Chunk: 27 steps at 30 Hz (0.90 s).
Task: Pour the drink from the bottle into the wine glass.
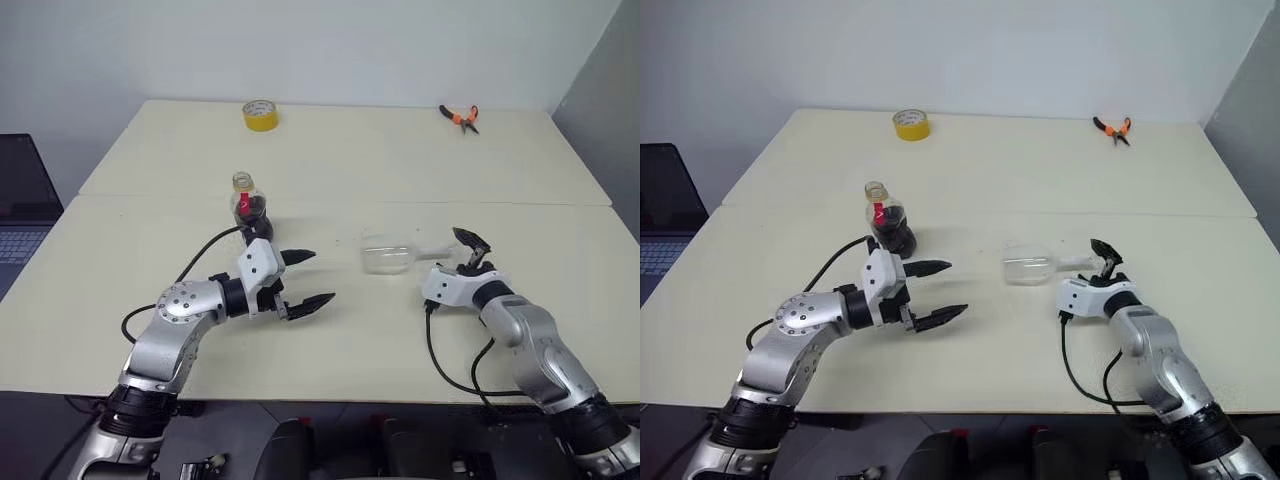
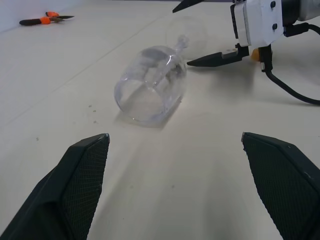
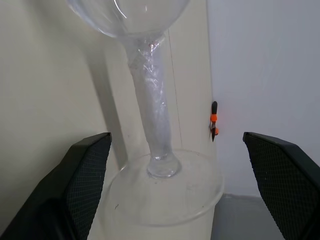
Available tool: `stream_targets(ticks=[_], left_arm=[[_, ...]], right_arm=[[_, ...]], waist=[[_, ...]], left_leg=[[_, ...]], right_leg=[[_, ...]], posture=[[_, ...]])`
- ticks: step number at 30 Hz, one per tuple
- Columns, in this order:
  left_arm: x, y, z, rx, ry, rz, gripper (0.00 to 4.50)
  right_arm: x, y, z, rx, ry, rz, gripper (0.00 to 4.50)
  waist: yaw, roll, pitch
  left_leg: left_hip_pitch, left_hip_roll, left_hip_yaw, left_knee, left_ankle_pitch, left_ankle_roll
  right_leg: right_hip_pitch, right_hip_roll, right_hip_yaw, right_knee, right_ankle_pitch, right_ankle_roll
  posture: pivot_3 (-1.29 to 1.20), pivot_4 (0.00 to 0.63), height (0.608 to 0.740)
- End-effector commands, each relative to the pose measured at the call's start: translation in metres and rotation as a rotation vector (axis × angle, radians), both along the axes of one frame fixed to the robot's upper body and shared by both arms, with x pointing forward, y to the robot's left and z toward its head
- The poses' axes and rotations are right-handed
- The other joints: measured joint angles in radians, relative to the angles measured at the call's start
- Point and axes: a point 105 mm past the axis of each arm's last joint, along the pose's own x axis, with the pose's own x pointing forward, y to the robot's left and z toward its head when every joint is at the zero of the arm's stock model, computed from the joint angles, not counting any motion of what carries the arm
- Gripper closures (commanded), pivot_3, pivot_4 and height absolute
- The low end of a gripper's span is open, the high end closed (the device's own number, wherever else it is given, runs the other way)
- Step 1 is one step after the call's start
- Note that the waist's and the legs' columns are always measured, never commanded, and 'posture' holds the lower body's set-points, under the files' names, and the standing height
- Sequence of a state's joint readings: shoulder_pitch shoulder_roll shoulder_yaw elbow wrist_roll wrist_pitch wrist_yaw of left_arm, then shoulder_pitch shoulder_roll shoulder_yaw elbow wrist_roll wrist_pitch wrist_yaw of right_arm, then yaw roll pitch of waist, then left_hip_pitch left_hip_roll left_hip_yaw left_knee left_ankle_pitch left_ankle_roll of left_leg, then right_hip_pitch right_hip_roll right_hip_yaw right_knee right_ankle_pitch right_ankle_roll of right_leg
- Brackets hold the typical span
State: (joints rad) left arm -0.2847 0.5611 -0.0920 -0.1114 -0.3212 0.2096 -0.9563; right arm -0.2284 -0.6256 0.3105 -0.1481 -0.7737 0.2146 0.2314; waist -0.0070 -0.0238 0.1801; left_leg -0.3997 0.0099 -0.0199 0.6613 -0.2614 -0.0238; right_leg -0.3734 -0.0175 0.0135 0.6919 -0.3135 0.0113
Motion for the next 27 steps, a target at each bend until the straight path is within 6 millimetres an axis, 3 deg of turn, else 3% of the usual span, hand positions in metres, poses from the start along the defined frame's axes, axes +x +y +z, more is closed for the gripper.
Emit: stream_targets(ticks=[1, 8, 11, 13, 17, 21, 22, 27], left_arm=[[0.002, -0.004, 0.007, -0.007, -0.048, -0.025, 0.01], [0.004, -0.005, 0.004, -0.013, -0.051, -0.021, 0.01], [0.004, -0.007, 0.005, -0.018, -0.053, -0.019, 0.00], [0.004, -0.008, 0.005, -0.021, -0.054, -0.019, 0.00], [0.005, -0.008, 0.006, -0.025, -0.056, -0.012, 0.00], [0.005, -0.003, 0.007, -0.034, -0.050, 0.018, 0.00], [0.005, -0.001, 0.006, -0.036, -0.045, 0.026, 0.00], [0.006, 0.012, 0.004, -0.045, -0.059, 0.092, 0.00]], right_arm=[[0.005, 0.009, 0.008, -0.019, -0.053, 0.025, 0.00], [0.014, 0.018, 0.003, -0.025, -0.051, 0.025, 0.00], [0.021, 0.020, 0.001, -0.023, -0.051, 0.014, 0.57], [0.027, 0.021, -0.002, -0.020, -0.048, 0.001, 1.20], [0.035, 0.017, -0.003, -0.018, -0.071, -0.031, 2.73], [0.032, 0.015, 0.019, 0.014, -0.161, -0.036, 4.12], [0.030, 0.015, 0.025, 0.025, -0.184, -0.034, 4.32], [0.019, 0.027, 0.044, 0.124, -0.225, 0.009, 4.33]], waist=[[-0.001, 0.000, 0.000], [-0.004, 0.000, 0.000], [-0.005, 0.000, 0.000], [-0.007, 0.000, 0.000], [-0.018, 0.000, 0.000], [-0.020, 0.000, 0.000], [-0.020, 0.000, 0.000], [-0.023, 0.000, 0.000]], left_leg=[[0.000, 0.000, 0.000, 0.000, 0.000, 0.000], [0.000, 0.000, 0.000, 0.000, 0.000, 0.000], [0.000, 0.000, 0.000, 0.000, 0.000, 0.000], [0.000, 0.000, 0.000, 0.000, 0.000, 0.000], [0.000, 0.000, 0.000, 0.000, 0.000, 0.000], [0.000, 0.000, 0.000, 0.001, 0.000, 0.000], [0.000, 0.000, 0.000, 0.001, 0.000, 0.000], [0.000, 0.000, 0.001, 0.000, 0.000, 0.000]], right_leg=[[0.000, 0.000, 0.000, 0.000, 0.000, 0.000], [-0.001, 0.000, 0.001, 0.001, 0.000, 0.000], [-0.001, 0.000, 0.001, 0.001, 0.000, 0.000], [-0.001, 0.000, 0.001, 0.002, 0.000, 0.000], [-0.001, 0.000, 0.001, 0.003, 0.000, 0.000], [-0.001, 0.000, 0.001, 0.004, 0.000, 0.000], [-0.001, 0.000, 0.001, 0.004, 0.000, 0.000], [-0.003, 0.000, 0.001, 0.004, 0.000, 0.000]], posture=[[0.00, 0.150, 0.740], [0.00, 0.150, 0.740], [0.00, 0.150, 0.740], [0.00, 0.150, 0.740], [0.00, 0.150, 0.740], [0.00, 0.150, 0.740], [0.00, 0.150, 0.740], [0.00, 0.150, 0.740]])
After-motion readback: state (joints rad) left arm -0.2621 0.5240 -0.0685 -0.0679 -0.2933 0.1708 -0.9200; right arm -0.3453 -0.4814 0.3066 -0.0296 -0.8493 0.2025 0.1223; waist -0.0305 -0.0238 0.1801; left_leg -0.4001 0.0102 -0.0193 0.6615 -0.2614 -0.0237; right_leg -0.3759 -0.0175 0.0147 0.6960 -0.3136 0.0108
